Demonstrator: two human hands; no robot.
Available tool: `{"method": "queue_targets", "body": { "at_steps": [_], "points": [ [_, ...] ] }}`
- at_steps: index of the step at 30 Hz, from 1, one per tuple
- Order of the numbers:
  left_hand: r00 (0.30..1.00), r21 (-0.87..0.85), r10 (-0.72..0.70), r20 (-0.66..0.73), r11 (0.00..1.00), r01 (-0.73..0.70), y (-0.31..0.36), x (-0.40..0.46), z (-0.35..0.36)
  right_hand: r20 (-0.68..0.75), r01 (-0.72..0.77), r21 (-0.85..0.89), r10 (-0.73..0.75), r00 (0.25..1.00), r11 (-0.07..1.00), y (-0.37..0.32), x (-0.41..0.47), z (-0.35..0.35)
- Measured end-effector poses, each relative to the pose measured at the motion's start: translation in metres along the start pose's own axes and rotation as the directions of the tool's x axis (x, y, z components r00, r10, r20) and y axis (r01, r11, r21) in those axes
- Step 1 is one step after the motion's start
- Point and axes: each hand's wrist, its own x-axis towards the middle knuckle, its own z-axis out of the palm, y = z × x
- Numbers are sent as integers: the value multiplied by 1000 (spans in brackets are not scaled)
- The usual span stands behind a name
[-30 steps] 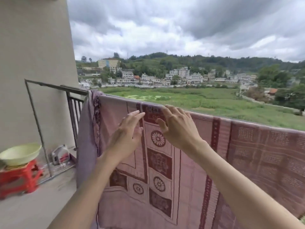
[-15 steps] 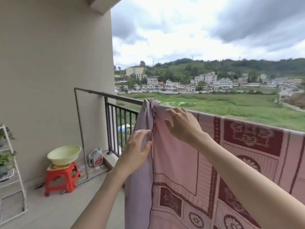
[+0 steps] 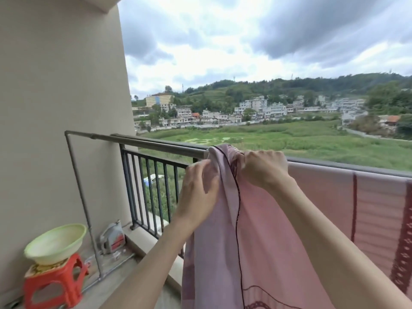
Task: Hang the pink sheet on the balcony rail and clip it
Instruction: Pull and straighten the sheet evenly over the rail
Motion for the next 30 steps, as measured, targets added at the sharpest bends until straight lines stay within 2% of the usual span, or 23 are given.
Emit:
{"method": "queue_targets", "body": {
  "at_steps": [2, 4, 6, 9, 14, 17, 22, 25, 28, 30],
  "points": [
    [998, -26, -12, 60, 1000, 14, 4, 16, 7, -13, -3, -62, 3, 1000, 998, 3, 1, 4],
    [992, 20, -43, 122, 999, 41, 8, 22, 18, -32, -26, -45, 25, 999, 999, 5, 0, 6],
    [998, 58, -6, 65, 998, 2, 5, 27, 27, -69, -45, -41, 42, 997, 998, 6, 0, 7],
    [999, -68, 39, 14, 997, -38, -7, 42, 21, -160, -83, -117, 64, 985, 990, 2, -2, 12],
    [984, -193, 107, 140, 978, -79, -25, 73, -10, -238, -271, -156, 230, 944, 950, -11, 4, 18],
    [978, -299, 86, 192, 954, -25, -35, 88, -19, -250, -330, -162, 284, 925, 930, -18, 8, 19],
    [979, -436, -47, 200, 890, 132, -59, 122, -25, -277, -387, -206, 326, 904, 899, -18, 9, 20],
    [968, -499, -228, 105, 830, 250, -82, 146, -36, -281, -419, -231, 352, 893, 878, -19, 11, 21],
    [860, -571, -507, -54, 722, 390, -131, 162, -54, -283, -463, -258, 392, 876, 848, -15, 14, 21],
    [832, -549, -545, -104, 729, 409, -157, 163, -58, -282, -476, -284, 402, 871, 832, -14, 13, 21]
  ]
}}
